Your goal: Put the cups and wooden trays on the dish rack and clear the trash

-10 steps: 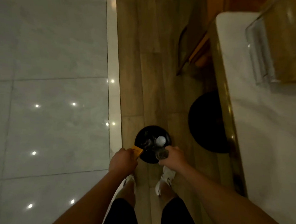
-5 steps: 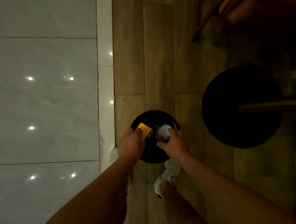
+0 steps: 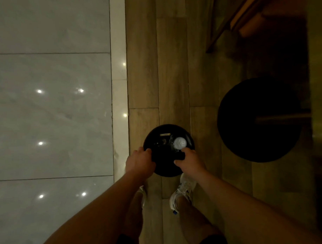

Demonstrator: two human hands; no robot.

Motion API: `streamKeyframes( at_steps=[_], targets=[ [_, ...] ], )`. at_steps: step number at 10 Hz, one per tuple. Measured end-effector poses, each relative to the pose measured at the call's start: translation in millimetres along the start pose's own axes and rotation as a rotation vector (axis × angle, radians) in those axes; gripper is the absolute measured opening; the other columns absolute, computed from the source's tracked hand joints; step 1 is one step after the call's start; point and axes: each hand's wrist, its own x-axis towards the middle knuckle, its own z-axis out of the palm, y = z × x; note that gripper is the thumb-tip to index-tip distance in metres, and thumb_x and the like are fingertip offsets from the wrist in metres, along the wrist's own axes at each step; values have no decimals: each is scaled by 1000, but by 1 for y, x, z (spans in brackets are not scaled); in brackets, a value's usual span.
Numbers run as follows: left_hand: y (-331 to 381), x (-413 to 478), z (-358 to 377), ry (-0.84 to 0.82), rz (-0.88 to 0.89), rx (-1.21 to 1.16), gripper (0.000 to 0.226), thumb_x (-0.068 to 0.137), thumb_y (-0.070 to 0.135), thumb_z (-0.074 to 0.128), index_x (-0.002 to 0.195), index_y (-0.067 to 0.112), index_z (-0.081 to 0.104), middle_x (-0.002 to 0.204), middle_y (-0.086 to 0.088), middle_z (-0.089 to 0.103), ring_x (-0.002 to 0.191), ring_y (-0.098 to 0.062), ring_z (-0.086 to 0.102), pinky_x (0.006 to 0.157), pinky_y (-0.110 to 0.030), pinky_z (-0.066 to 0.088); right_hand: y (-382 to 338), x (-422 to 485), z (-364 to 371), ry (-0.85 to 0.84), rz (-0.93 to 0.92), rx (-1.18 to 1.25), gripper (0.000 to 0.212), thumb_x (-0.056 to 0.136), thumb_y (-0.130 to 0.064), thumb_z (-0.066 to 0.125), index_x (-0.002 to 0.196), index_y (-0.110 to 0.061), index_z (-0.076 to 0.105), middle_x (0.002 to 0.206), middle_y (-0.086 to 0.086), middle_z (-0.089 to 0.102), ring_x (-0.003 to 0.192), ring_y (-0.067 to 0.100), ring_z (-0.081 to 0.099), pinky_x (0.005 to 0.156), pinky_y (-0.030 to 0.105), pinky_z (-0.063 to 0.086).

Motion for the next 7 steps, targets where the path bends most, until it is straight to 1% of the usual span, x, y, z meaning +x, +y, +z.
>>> streamKeyframes(
  at_steps=[1,2,4,5,6,7],
  targets=[
    [6,-17,-20,0,4,-8,37,86,29,58,122,20,59,108,-5,59,94,-23,60,75,-34,54,-17,-16,-16,15,-39,-23,64,83,-32,69,139,-13,46,138,15,50,118,33,55,88,36,50],
    [14,-36,-41,18,12,4,40,88,32,58,126,22,57,108,-4,59,94,-22,60,72,-31,51,-33,-36,-31,28,-44,-37,66,83,-33,69,141,-16,43,143,13,48,122,33,53,92,36,49],
    [26,-75,-73,49,16,13,40,89,37,59,126,23,57,108,-3,60,95,-21,61,71,-30,48,-50,-84,-52,7,-52,-90,66,84,-37,66,142,-19,40,127,14,60,110,32,60,84,36,54],
    [29,-97,-85,54,21,2,41,89,37,59,128,23,57,112,-4,60,98,-21,61,74,-31,50,-53,-107,-59,18,-71,-104,62,85,-36,65,140,-19,42,120,14,63,104,31,62,81,37,55],
    [35,-123,-103,47,13,-15,41,88,35,60,127,22,58,115,-4,60,99,-21,61,71,-29,44,-60,-137,-72,9,-68,-107,62,85,-32,65,141,-19,42,127,14,60,109,32,61,87,40,55],
    [41,-150,-115,41,5,-61,38,89,34,60,124,20,60,117,-5,61,100,-21,61,71,-28,42,-66,-166,-82,10,-63,-132,61,86,-30,65,141,-18,43,132,14,58,113,31,59,91,40,53]
  ],
)
